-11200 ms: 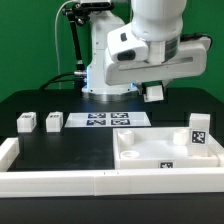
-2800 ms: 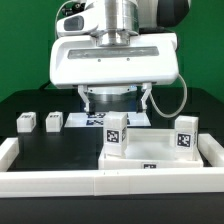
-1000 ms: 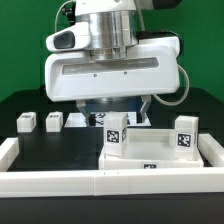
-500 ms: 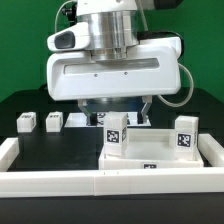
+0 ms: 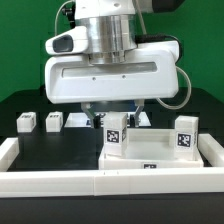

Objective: Assemble square table

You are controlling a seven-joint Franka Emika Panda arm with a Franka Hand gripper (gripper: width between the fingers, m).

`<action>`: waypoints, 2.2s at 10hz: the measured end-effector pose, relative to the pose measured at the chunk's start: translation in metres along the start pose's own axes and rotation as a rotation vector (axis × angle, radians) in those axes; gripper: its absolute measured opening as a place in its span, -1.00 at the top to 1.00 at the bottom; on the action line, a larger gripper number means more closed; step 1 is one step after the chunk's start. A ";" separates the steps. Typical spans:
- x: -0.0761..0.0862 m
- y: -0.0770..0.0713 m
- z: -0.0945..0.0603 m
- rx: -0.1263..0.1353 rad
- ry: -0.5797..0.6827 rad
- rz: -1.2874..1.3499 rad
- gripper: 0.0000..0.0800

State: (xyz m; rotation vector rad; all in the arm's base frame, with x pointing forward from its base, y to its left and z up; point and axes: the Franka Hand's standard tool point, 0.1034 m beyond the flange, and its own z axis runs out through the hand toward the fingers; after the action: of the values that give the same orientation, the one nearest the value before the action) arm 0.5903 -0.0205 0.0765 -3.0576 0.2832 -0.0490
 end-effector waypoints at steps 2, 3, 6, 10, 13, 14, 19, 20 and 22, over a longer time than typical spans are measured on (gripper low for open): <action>0.000 0.000 0.000 0.000 0.000 0.000 0.27; 0.000 0.000 0.000 0.001 0.000 0.005 0.27; 0.000 -0.001 0.000 0.003 -0.001 0.071 0.27; -0.002 -0.005 0.001 0.023 0.020 0.390 0.27; -0.004 -0.014 0.003 0.077 0.024 0.788 0.27; -0.005 -0.018 0.003 0.084 0.016 0.905 0.27; -0.006 -0.024 0.004 0.087 0.004 1.013 0.26; -0.006 -0.026 0.004 0.085 0.001 0.938 -0.21; -0.009 -0.032 0.004 0.080 -0.006 0.766 -0.52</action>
Offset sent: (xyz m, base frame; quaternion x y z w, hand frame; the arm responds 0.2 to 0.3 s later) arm 0.0000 0.0000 0.0000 0.0000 0.0000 0.0650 0.9979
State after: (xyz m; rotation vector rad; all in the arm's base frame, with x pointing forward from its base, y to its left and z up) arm 0.5878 0.0132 0.0742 -2.6550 1.3671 -0.0072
